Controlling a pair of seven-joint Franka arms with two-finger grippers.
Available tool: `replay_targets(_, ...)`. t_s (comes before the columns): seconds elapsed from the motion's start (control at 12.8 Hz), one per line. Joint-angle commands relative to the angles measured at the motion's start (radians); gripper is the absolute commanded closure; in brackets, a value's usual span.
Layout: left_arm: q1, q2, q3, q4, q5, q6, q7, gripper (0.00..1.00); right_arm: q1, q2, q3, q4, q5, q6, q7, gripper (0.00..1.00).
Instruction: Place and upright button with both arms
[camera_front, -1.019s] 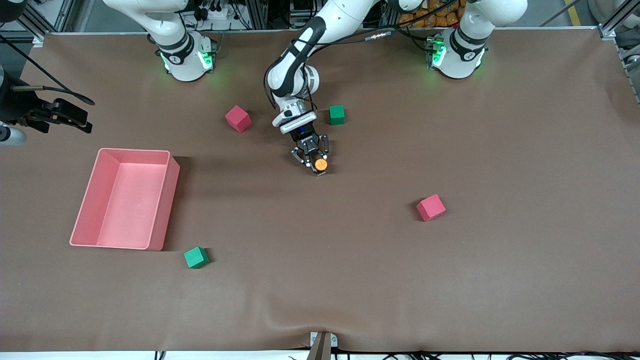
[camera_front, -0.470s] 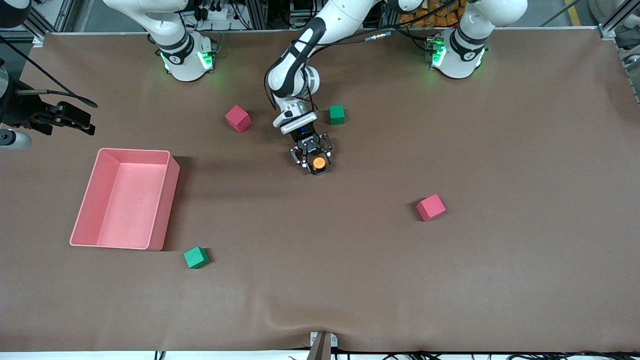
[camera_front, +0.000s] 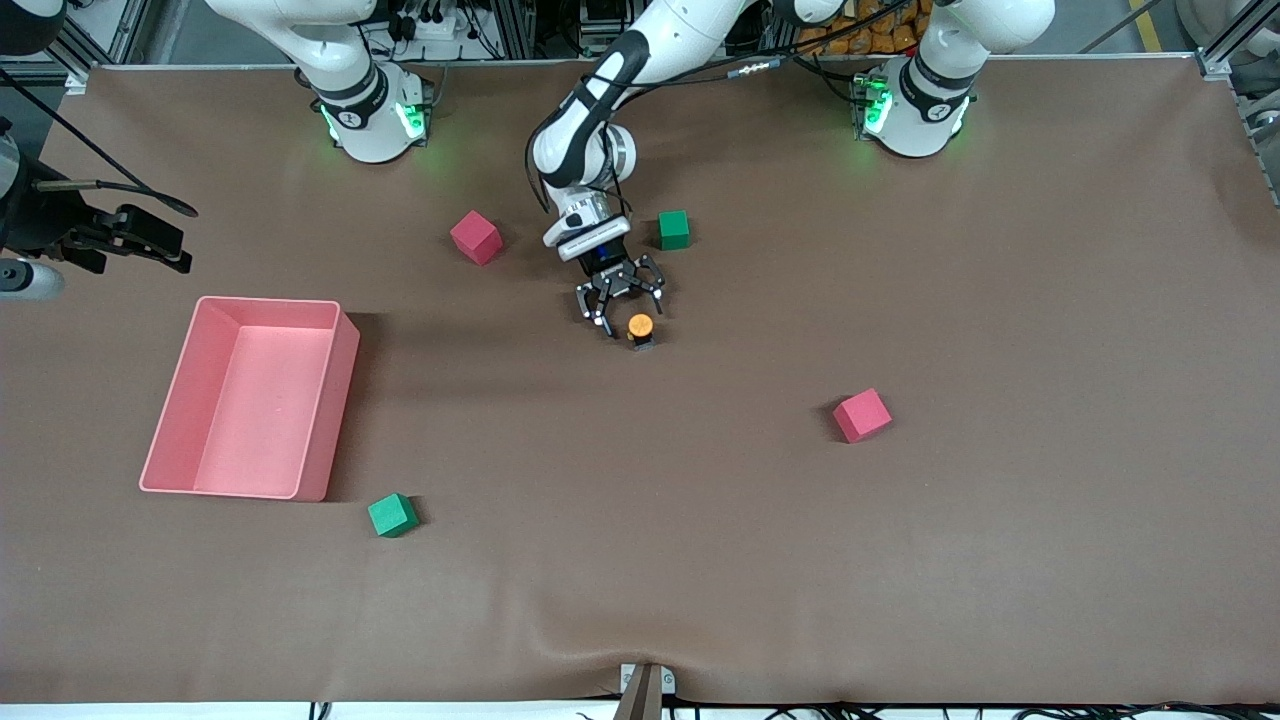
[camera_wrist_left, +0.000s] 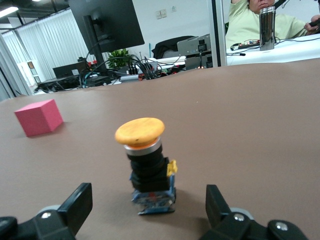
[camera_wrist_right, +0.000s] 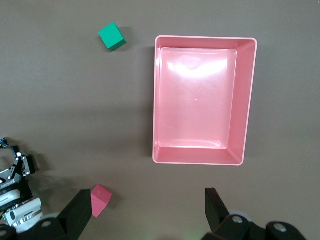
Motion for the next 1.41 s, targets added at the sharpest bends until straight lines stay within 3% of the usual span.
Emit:
replay_targets(0.0,-0.003,-0.092,-0.025,-0.083,0.008,-0.022,0.021,0.0,-0.007,0.0,0.004,0.01,-0.011,-0.003,-0.005,0.0)
replay_targets(0.24,0.007,-0.193,-0.053,-0.129,-0.009,-0.019,0.061,0.0,-0.007,0.0,0.004,0.01,-0.011,-0.005,-0.005,0.0)
replay_targets(0.78,0.058,-0.436,-0.053,-0.151,-0.25,0.02,0.318,0.0,-0.007,0.0,0.004,0.008,-0.012,-0.017,-0.008,0.0)
replay_targets(1.02,0.139,-0.591,-0.053,-0.165,-0.388,0.02,0.532,0.0,-0.007,0.0,0.004,0.008,-0.012,-0.028,-0.009,0.0)
replay_targets(1.33,0.337,-0.753,-0.051,-0.157,-0.661,0.07,0.835,0.0,-0.009,0.0,0.003,0.01,-0.012,-0.039,-0.006,0.0)
